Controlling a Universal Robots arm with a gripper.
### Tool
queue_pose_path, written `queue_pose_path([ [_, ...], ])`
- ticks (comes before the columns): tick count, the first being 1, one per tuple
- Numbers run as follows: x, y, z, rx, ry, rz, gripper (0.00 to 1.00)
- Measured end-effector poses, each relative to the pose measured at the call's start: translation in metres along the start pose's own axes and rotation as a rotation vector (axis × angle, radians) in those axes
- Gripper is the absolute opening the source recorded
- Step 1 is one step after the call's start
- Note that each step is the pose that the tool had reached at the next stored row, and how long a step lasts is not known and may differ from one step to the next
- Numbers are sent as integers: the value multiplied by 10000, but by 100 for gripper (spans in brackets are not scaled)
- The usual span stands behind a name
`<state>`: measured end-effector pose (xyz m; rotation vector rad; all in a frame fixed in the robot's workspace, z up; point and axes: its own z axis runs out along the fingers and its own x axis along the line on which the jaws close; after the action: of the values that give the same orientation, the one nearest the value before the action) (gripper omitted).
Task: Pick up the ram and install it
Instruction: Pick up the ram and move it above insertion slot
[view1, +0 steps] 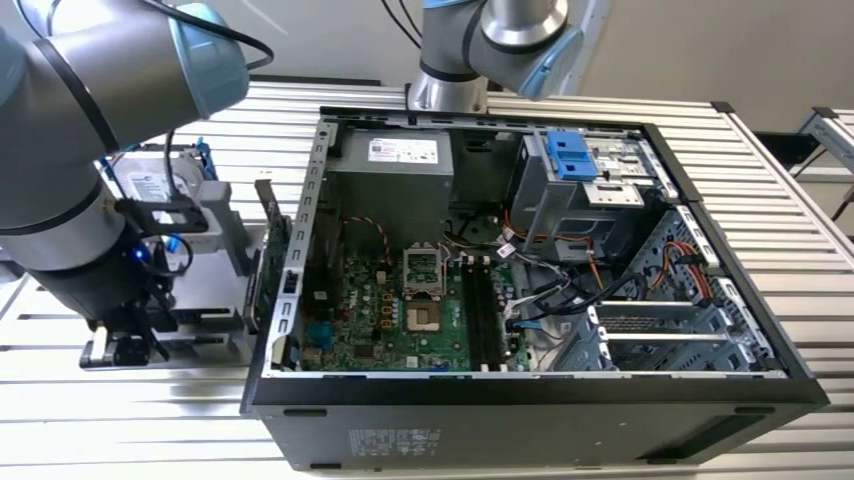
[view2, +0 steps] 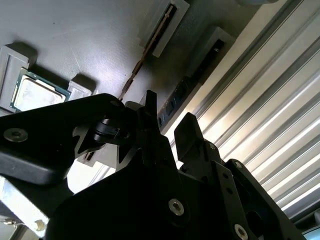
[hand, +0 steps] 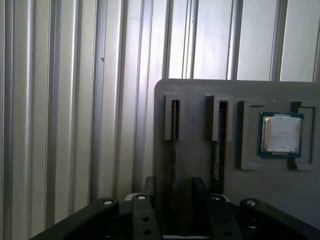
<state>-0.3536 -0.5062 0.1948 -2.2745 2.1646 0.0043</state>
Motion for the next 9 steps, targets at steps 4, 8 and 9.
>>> queue_pose_path([
  [4, 0, 0, 2, -1, 0, 0, 100],
  [8, 0, 0, 3, -1, 1, 0, 100],
  [9, 0, 0, 4, 0, 1, 0, 100],
])
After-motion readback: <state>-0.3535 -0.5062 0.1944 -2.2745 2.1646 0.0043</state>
